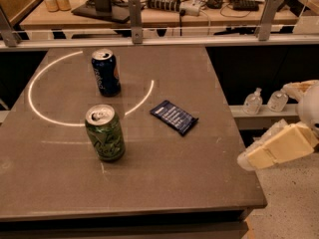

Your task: Pick rxbar blueberry

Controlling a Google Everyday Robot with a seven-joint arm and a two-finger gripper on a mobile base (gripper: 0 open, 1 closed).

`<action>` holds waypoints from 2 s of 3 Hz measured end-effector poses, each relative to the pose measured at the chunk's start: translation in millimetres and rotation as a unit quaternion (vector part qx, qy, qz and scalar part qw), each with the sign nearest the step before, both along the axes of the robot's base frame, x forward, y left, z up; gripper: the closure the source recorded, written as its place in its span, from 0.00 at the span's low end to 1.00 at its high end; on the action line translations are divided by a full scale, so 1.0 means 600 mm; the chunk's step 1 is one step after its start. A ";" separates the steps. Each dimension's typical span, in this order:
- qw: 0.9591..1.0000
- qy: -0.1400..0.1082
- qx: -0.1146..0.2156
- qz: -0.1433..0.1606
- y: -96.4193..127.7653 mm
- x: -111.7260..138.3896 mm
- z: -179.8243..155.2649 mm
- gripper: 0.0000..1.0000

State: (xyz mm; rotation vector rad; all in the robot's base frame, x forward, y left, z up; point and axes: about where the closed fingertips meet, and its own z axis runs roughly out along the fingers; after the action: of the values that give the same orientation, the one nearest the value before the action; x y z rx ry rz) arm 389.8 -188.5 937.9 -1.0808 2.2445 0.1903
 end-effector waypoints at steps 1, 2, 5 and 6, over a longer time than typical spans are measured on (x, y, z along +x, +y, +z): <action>0.999 -0.032 0.025 -0.013 0.007 0.021 0.006 0.00; 0.999 -0.033 0.020 -0.013 0.006 0.022 0.008 0.00; 0.997 -0.066 0.045 0.025 0.155 0.017 -0.093 0.00; 0.996 -0.062 0.054 -0.021 0.175 0.042 -0.115 0.00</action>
Offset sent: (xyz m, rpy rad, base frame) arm 0.0118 0.0045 0.0028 0.0508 -0.0623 -0.0261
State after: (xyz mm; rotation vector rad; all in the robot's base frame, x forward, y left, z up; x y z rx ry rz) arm 414.7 -83.6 868.9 -0.9618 2.1189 0.2178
